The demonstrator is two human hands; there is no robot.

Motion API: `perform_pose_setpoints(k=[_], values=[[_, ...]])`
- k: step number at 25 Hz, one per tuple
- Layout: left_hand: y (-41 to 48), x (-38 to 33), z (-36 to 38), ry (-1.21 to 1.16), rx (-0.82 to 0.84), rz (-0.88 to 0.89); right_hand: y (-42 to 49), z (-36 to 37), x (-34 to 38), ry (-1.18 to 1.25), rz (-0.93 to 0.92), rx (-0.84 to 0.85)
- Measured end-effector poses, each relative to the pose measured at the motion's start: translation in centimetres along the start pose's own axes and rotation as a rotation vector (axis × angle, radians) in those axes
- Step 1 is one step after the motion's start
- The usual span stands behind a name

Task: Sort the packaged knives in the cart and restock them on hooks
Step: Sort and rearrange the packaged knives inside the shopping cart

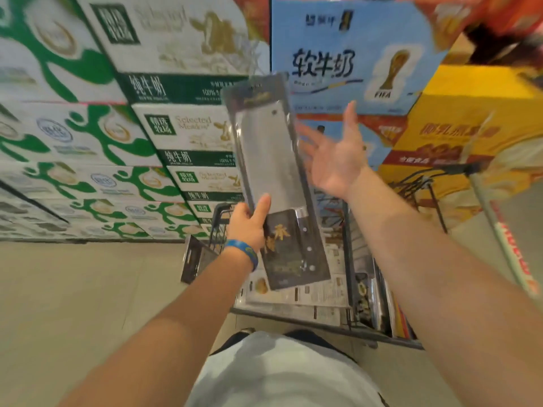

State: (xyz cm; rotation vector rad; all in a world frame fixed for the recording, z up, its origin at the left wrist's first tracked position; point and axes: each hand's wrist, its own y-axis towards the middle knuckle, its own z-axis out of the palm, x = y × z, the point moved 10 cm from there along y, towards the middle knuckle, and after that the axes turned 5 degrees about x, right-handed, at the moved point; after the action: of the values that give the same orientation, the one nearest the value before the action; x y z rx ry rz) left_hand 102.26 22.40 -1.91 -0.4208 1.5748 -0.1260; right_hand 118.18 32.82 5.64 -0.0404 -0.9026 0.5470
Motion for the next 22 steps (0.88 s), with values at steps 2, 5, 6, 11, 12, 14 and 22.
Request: perform_pose_setpoints(k=[2, 5, 6, 11, 12, 14, 22], values=[[-0.2, 0.5, 0.5, -0.012, -0.024, -0.034, -0.3, -1.1, -0.9, -0.271, -0.026, -0.106], [0.2, 0.1, 1.1, 0.134, -0.024, 0.005, -0.6, -2.7, -0.9, -0.266, -0.088, -0.223], [0.4, -0.1, 1.3, 0.172, -0.016, 0.017, -0.7, -3.2, -0.6, -0.256, -0.096, -0.223], [1.4, 0.6, 2.6, 0.182, 0.121, 0.018, -1.1, -5.1, 0.0, -0.522, -0.008, -0.272], [1.5, 0.9, 2.7, 0.197, 0.172, 0.014, -1.2, -5.3, -0.2, -0.602, -0.008, -0.266], [1.8, 0.2, 1.5, 0.261, 0.185, 0.044, -1.4, -5.8, -2.2, -0.723, 0.012, -0.208], [3.1, -4.3, -3.5, 0.897, 0.185, 0.282, -0.3, -6.7, -16.1, -0.919, 0.233, 0.008]])
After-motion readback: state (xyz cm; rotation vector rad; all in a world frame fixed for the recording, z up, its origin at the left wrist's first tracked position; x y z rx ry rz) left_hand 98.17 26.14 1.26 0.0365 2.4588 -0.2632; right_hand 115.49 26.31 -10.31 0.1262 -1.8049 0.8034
